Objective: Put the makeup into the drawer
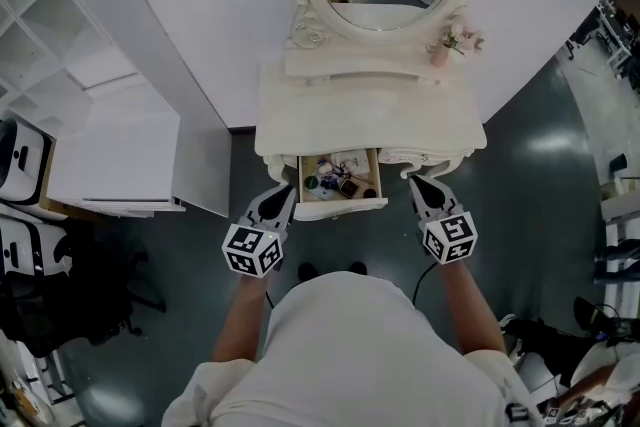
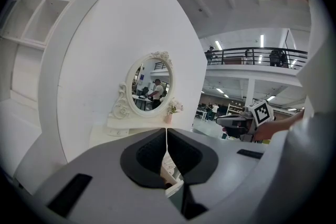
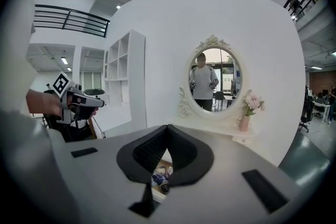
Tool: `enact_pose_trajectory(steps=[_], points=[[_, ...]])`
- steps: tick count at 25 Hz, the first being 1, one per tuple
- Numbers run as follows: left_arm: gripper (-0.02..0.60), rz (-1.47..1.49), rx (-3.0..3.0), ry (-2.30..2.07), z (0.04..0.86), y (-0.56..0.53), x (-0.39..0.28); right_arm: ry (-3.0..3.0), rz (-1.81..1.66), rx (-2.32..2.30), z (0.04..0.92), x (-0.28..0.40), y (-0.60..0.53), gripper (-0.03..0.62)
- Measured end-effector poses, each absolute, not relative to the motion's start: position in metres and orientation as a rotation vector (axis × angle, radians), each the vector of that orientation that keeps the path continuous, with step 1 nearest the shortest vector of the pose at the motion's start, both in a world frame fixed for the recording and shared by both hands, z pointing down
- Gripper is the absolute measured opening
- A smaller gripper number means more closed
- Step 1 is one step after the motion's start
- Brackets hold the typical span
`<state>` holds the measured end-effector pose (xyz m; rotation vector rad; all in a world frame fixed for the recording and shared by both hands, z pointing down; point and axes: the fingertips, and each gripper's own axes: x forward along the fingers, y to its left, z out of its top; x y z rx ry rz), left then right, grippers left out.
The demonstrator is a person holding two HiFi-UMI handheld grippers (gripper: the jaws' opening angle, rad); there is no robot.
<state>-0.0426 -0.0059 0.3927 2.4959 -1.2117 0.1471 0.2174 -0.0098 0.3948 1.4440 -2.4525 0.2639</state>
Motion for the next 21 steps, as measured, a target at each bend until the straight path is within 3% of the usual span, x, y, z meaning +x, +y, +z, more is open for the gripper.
enact_pose_trajectory(steps=[21], points=[[0.021,0.14,2.502,-1.227,0.389,-0.004,-0.03,-2.467,0.241,1.433,0.385,0.23,-0.009,0.028]])
